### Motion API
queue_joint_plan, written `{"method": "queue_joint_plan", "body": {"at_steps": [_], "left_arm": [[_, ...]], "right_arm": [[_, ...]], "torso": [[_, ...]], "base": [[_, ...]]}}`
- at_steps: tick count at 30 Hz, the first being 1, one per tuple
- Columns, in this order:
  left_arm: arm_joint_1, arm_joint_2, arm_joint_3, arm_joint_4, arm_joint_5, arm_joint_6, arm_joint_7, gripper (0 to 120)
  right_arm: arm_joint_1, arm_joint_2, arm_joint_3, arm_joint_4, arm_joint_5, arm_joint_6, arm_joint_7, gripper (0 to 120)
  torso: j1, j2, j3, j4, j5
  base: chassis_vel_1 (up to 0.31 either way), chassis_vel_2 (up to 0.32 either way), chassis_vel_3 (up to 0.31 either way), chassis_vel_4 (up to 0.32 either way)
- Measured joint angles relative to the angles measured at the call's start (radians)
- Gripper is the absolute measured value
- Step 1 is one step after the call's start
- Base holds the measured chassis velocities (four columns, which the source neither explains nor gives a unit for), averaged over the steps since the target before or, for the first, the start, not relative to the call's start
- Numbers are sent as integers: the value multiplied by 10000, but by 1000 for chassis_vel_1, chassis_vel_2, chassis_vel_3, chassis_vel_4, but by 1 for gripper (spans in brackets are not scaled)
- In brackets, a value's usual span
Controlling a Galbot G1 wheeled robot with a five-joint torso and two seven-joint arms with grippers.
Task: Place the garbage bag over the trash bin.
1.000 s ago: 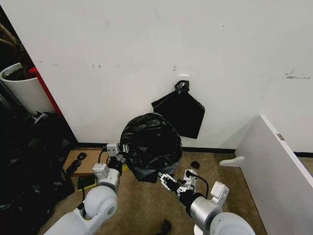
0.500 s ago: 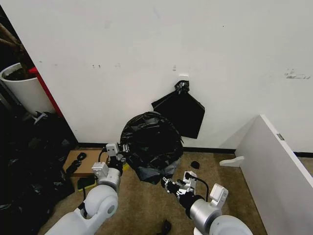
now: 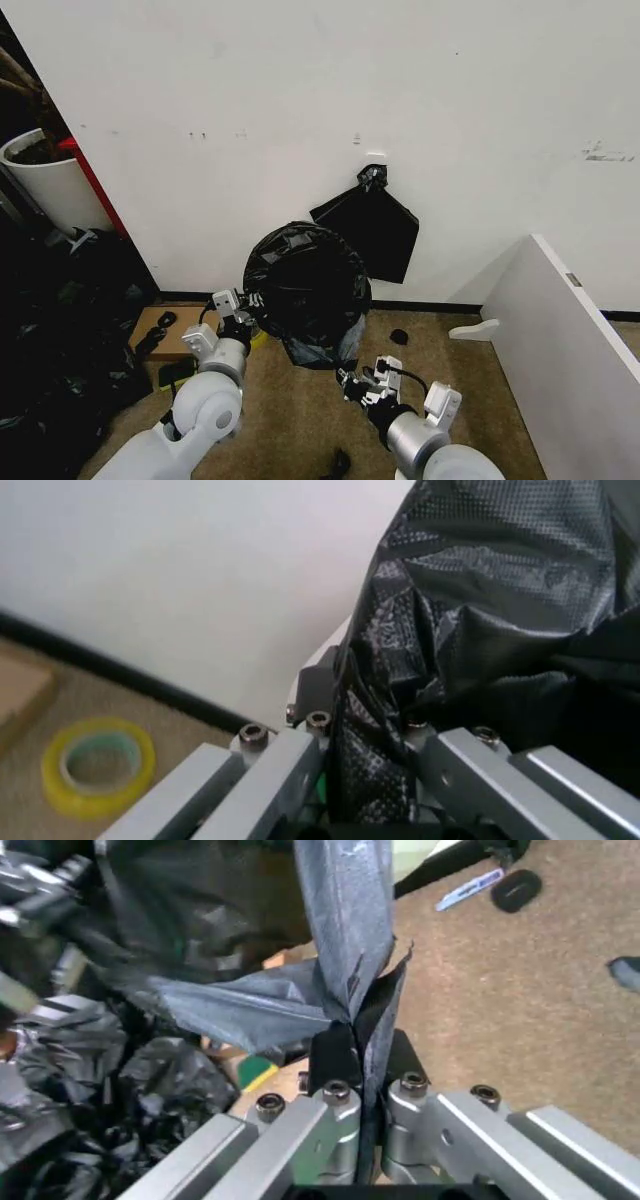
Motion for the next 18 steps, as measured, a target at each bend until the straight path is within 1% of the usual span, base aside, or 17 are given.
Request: {"method": "queue_joint_plan", "body": {"at_steps": [3, 5, 6, 8, 11, 13, 14, 16, 18], "left_arm": [[41, 19, -17, -352, -1099, 247, -306, 1], [66, 40, -21, -509, -1607, 346, -442, 1], [66, 40, -21, -509, -1607, 346, -442, 1], [83, 57, -28, -651, -2077, 495, -601, 1], [92, 118, -24, -742, -2246, 1005, -810, 1], [93, 201, -19, -855, -2467, 1559, -1117, 1], [93, 201, -19, -855, -2467, 1559, -1117, 1], [106, 301, -14, -929, -2593, 1888, -1326, 1], [114, 417, -14, -1024, -2735, 2055, -1486, 1]], "right_arm": [[190, 53, -10, -388, -171, 9, -37, 0], [256, 79, -8, -618, -352, 34, -94, 0], [256, 79, -8, -618, -352, 34, -94, 0], [320, 113, -25, -888, -641, 121, -177, 0], [403, 168, -44, -1140, -884, 243, -203, 0], [478, 180, -26, -1326, -1122, 362, -208, 0], [478, 180, -26, -1326, -1122, 362, -208, 0], [498, 125, 16, -1499, -1509, 480, -226, 0], [429, -22, 52, -1536, -1796, 548, -294, 0]], "torso": [[0, 0, 0, 0, 1], [0, 0, 0, 0, 0], [0, 0, 0, 0, 0], [0, 0, 0, -1, 0], [0, 0, 0, -1, 0], [0, 0, 0, 1, 0], [0, 0, 0, 1, 0], [0, 0, 0, -1, -1], [0, 0, 0, 1, 0]], "base": [[0, 0, 0, 0], [0, 0, 0, 0], [0, 0, 0, 0], [0, 0, 0, 0], [0, 0, 0, 0], [0, 0, 0, 0], [0, 0, 0, 0], [0, 0, 0, 0], [0, 0, 0, 0]]}}
